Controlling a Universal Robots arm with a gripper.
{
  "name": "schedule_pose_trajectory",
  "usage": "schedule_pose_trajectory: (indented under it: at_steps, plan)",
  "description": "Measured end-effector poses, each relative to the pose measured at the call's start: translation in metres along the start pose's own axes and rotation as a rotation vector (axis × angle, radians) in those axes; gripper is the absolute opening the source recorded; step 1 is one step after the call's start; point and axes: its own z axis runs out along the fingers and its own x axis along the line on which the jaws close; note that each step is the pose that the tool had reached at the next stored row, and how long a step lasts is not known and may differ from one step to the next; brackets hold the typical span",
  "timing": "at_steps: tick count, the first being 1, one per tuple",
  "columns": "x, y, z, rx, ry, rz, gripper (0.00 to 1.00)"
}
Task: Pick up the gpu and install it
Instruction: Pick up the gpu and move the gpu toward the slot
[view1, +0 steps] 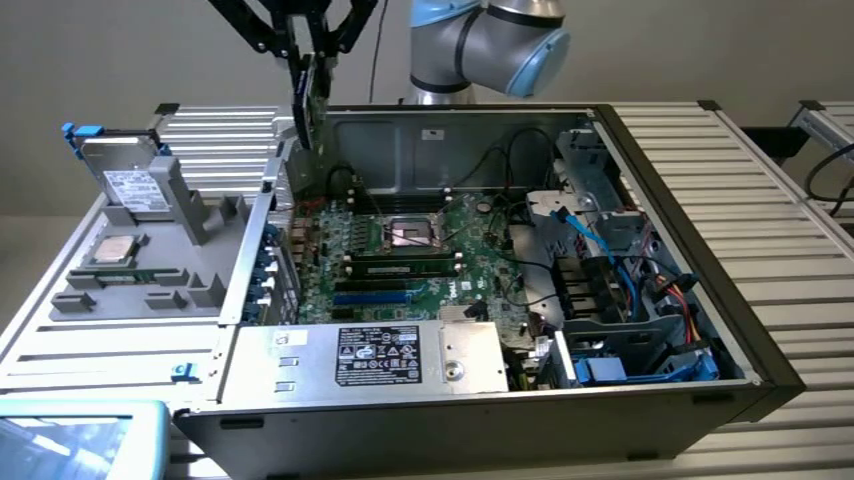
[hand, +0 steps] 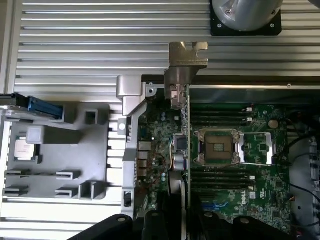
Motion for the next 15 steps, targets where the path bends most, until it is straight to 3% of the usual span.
schedule_pose_trajectory:
  at_steps: [7, 15]
  plan:
    - [-0.031, -0.0020, 0.0047, 0.0064, -0.0001, 0.000, 0.28]
    - [-0.066, -0.0053, 0.0159, 0.0082, -0.0001, 0.000, 0.28]
